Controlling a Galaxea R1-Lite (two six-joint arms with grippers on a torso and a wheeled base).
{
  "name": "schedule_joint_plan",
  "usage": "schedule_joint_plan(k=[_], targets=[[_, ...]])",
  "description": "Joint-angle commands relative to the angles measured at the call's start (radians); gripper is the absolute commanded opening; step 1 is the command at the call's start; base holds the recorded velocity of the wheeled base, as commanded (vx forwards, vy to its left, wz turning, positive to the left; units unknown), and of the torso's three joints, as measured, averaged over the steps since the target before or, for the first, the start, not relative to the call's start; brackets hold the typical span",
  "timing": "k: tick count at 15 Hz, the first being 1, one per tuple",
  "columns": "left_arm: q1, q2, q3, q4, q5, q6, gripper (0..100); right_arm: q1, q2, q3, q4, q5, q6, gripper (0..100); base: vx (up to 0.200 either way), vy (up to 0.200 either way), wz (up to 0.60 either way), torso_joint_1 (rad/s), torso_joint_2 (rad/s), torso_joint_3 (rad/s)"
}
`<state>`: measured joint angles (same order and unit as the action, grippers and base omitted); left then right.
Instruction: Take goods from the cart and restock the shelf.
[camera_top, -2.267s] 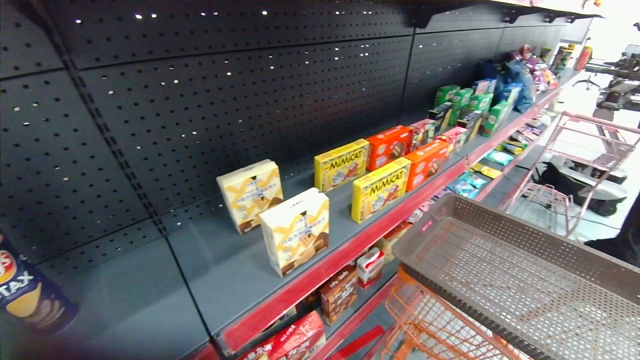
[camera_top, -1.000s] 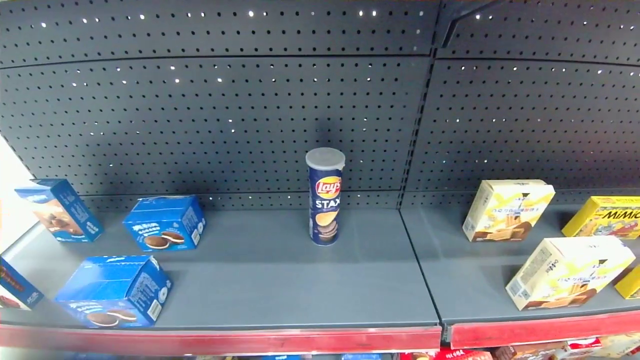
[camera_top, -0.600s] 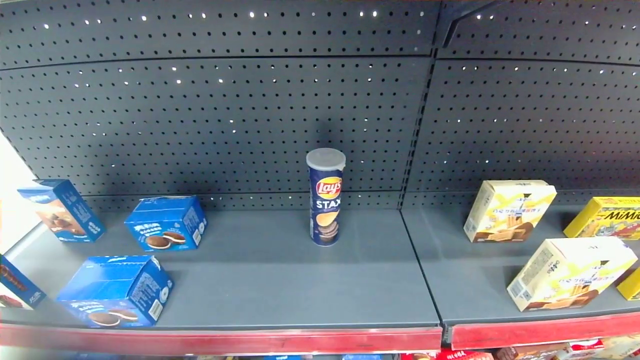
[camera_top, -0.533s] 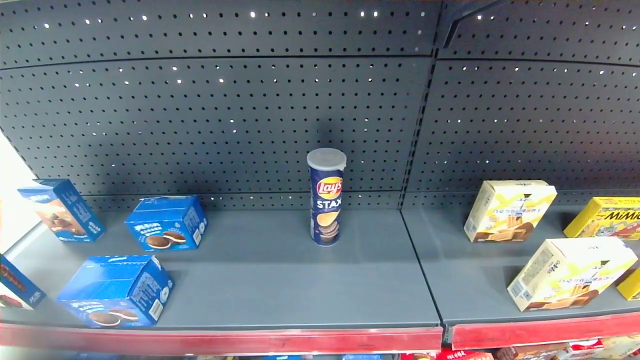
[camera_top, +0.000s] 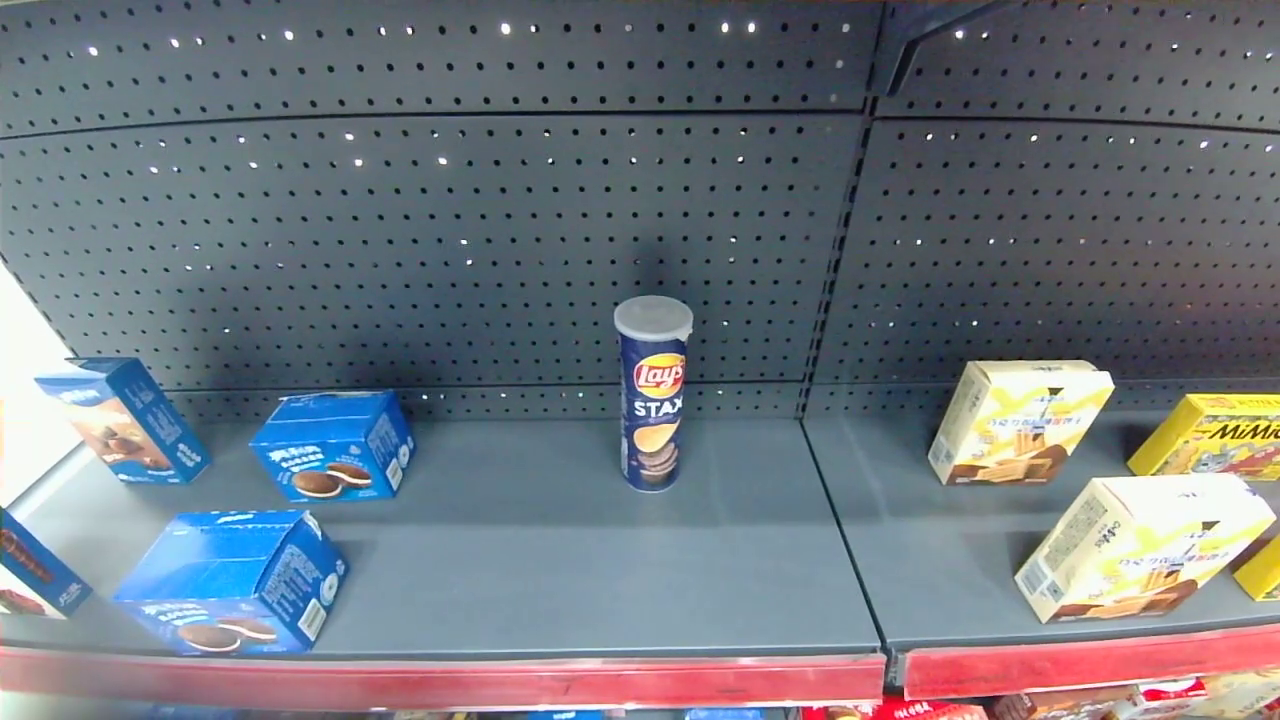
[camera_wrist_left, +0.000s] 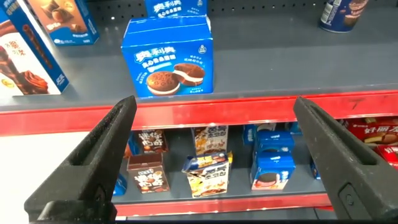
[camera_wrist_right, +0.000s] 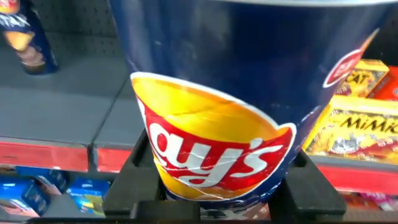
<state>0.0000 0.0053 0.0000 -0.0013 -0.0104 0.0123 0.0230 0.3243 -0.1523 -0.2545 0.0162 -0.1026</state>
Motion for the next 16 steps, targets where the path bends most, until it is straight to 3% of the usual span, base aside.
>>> schedule_joint_plan(k=[1, 2, 3, 6, 8, 12, 16], targets=[[0.000, 0.001, 0.000, 0.000, 0.000, 0.000, 100, 0.000, 0.016, 0.010, 0.004, -0.027, -0.008, 0, 0.000, 0.000, 0.00, 0.000, 0.00, 0.000], [0.000, 0.001, 0.000, 0.000, 0.000, 0.000, 100, -0.002, -0.014, -0.004, 0.009, -0.131, -0.017, 0, 0.000, 0.000, 0.00, 0.000, 0.00, 0.000], [0.000, 0.001, 0.000, 0.000, 0.000, 0.000, 100, 0.011, -0.019, -0.009, 0.009, -0.147, -0.017, 0, 0.000, 0.000, 0.00, 0.000, 0.00, 0.000], [0.000, 0.001, 0.000, 0.000, 0.000, 0.000, 100, 0.038, -0.019, -0.010, 0.000, -0.084, -0.003, 0, 0.000, 0.000, 0.00, 0.000, 0.00, 0.000], [0.000, 0.001, 0.000, 0.000, 0.000, 0.000, 100, -0.086, -0.019, -0.030, 0.006, 0.062, 0.012, 0, 0.000, 0.000, 0.00, 0.000, 0.00, 0.000], [0.000, 0.001, 0.000, 0.000, 0.000, 0.000, 100, -0.098, -0.063, -0.030, 0.031, 0.077, 0.014, 0, 0.000, 0.000, 0.00, 0.000, 0.00, 0.000], [0.000, 0.001, 0.000, 0.000, 0.000, 0.000, 100, -0.100, -0.085, -0.056, 0.141, 0.076, 0.014, 0, 0.000, 0.000, 0.00, 0.000, 0.00, 0.000]])
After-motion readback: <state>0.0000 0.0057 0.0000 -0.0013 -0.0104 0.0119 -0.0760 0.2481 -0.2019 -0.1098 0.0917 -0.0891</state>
